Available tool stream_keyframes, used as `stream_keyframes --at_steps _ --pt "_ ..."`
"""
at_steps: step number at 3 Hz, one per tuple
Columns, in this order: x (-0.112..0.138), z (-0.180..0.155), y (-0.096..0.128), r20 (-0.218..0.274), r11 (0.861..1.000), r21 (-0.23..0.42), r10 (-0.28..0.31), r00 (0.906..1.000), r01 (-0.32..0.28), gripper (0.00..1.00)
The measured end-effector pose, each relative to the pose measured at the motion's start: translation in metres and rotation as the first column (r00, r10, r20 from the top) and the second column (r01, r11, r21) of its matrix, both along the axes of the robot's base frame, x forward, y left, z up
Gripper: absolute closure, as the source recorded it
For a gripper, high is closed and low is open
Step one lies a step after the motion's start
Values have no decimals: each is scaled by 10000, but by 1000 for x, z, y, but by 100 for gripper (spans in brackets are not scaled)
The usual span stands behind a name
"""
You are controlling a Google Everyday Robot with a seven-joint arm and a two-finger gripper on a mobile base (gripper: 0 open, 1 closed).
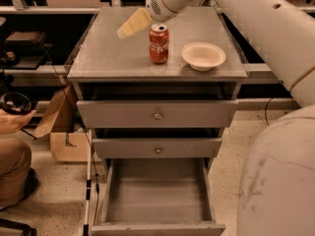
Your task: Place coke can into bottom drawer
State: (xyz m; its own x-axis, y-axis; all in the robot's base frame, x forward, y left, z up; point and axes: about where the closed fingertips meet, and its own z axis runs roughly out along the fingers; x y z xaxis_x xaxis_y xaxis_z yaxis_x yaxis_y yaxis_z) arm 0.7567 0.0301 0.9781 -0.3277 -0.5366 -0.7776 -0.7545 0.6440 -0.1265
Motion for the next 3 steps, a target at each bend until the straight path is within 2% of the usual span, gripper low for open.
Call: stream_keyframes --at_steps 1,3 --pt "24 -12 -12 -146 9978 -98 -661 9977 659 0" --pt "52 -54 -42 -917 9843 -210 -1762 9801 1750 0"
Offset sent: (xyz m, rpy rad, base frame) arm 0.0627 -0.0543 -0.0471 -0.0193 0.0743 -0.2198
